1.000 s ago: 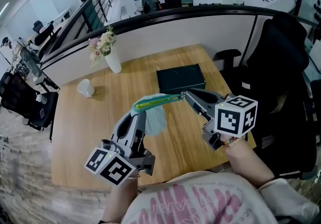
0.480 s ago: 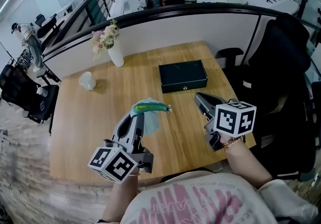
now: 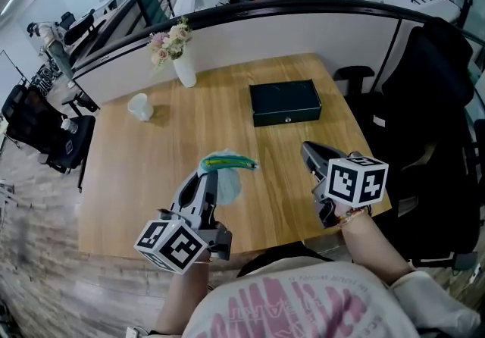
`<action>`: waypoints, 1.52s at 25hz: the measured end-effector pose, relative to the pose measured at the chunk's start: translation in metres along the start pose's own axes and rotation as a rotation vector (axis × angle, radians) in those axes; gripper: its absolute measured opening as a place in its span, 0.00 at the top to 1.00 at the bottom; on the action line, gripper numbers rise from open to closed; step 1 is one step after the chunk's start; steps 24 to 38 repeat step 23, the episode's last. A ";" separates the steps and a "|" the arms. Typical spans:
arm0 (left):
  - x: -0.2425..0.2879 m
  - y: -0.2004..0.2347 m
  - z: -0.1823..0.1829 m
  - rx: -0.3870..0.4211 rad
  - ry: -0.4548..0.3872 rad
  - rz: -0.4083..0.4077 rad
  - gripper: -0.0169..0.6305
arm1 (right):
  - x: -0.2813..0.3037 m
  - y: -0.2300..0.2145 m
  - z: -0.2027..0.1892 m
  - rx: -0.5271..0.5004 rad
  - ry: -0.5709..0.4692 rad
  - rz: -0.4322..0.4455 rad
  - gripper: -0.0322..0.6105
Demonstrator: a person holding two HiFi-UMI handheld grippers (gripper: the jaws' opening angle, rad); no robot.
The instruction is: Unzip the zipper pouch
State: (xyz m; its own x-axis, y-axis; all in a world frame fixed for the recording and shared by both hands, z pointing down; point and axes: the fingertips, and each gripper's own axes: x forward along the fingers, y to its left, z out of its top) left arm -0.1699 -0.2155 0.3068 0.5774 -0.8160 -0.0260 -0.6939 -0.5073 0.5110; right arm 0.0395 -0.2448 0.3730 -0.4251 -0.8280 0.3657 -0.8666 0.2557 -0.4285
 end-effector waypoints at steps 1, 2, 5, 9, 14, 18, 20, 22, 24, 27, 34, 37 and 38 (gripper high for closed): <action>-0.004 0.000 0.000 0.000 -0.001 0.001 0.95 | -0.002 0.003 -0.003 -0.001 0.005 0.002 0.95; -0.008 0.000 0.001 -0.001 -0.002 0.002 0.95 | -0.003 0.006 -0.007 -0.001 0.009 0.005 0.95; -0.020 -0.002 0.001 -0.004 -0.010 0.004 0.95 | -0.011 0.014 -0.018 -0.002 0.021 0.012 0.95; -0.033 -0.005 0.001 -0.005 -0.017 0.008 0.95 | -0.020 0.019 -0.029 -0.001 0.033 0.015 0.95; -0.046 -0.009 -0.002 -0.005 -0.019 0.006 0.95 | -0.028 0.025 -0.040 0.001 0.042 0.021 0.95; -0.053 -0.011 -0.004 -0.008 -0.025 0.003 0.95 | -0.031 0.029 -0.046 0.006 0.047 0.031 0.95; -0.056 -0.013 -0.006 -0.006 -0.026 0.001 0.95 | -0.034 0.030 -0.049 0.007 0.047 0.032 0.95; -0.061 -0.015 -0.007 -0.006 -0.028 0.001 0.95 | -0.037 0.031 -0.053 0.006 0.050 0.034 0.95; -0.063 -0.016 -0.008 -0.007 -0.030 0.002 0.95 | -0.038 0.032 -0.055 0.005 0.051 0.036 0.95; -0.063 -0.016 -0.008 -0.007 -0.030 0.002 0.95 | -0.038 0.032 -0.055 0.005 0.051 0.036 0.95; -0.063 -0.016 -0.008 -0.007 -0.030 0.002 0.95 | -0.038 0.032 -0.055 0.005 0.051 0.036 0.95; -0.063 -0.016 -0.008 -0.007 -0.030 0.002 0.95 | -0.038 0.032 -0.055 0.005 0.051 0.036 0.95; -0.063 -0.016 -0.008 -0.007 -0.030 0.002 0.95 | -0.038 0.032 -0.055 0.005 0.051 0.036 0.95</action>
